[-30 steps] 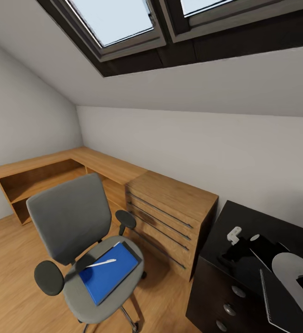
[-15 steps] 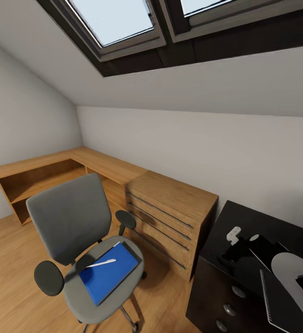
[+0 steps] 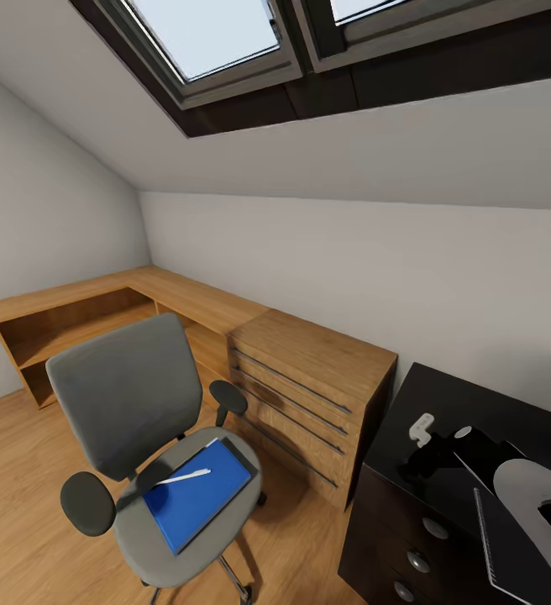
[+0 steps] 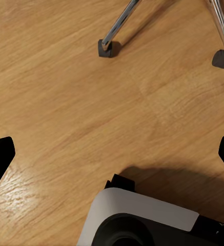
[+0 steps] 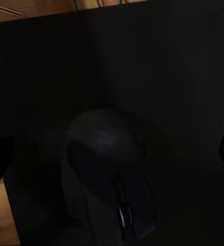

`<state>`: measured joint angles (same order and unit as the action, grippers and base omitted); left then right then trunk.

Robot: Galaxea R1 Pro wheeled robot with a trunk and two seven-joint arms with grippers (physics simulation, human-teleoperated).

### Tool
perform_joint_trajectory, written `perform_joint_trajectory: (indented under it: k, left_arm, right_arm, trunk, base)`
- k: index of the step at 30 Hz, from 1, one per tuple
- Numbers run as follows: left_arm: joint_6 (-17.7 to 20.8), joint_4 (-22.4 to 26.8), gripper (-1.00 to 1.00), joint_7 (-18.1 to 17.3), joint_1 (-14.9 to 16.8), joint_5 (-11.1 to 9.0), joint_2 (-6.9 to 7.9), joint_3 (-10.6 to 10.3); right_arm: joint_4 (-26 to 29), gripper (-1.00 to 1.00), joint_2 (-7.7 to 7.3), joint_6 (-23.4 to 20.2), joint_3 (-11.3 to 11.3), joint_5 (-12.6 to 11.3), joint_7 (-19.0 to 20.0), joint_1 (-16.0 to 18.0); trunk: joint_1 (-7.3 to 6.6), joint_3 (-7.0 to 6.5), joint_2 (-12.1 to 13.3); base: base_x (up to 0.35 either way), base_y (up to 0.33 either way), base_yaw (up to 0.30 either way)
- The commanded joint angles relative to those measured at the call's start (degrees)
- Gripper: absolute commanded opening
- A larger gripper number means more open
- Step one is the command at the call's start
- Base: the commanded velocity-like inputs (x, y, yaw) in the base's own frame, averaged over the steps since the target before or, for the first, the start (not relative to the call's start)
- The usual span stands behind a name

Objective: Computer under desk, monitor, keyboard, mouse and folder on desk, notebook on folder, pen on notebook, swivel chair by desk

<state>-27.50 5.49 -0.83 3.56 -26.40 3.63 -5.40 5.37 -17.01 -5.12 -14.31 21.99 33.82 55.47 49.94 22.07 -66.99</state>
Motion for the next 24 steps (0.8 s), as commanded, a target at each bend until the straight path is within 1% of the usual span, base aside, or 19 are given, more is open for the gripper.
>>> perform_joint_trajectory:
  k: [1,6,18,24]
  left_arm:
    - [-0.18,-0.04,1.00,-0.08,0.04,-0.59,0.01,-0.48]
    - [-0.18,-0.04,1.00,-0.06,0.04,-0.58,-0.01,-0.49]
    - [-0.18,-0.04,1.00,-0.02,0.03,-0.60,-0.02,-0.48]
    - [-0.18,-0.04,1.00,0.03,0.00,-0.65,0.03,-0.49]
  right_arm:
    - [0.14,1.00,-0.04,-0.38,-0.45,-0.46,0.31,0.01]
    - [0.14,1.00,-0.04,-0.21,-0.45,-0.45,0.55,0.01]
    - [0.07,1.00,-0.09,-0.09,-0.45,-0.41,0.71,0.05]
    - [-0.19,1.00,-0.14,0.00,-0.45,-0.44,0.72,0.04]
  trunk:
    - [0.00,0.07,-0.04]
    - [0.00,0.07,-0.04]
    - [2.64,2.22,-4.85]
    - [2.64,2.22,-4.85]
  base:
    - [0.000,0.000,0.000]
    - [0.000,0.000,0.000]
    - [0.000,0.000,0.000]
    - [0.000,0.000,0.000]
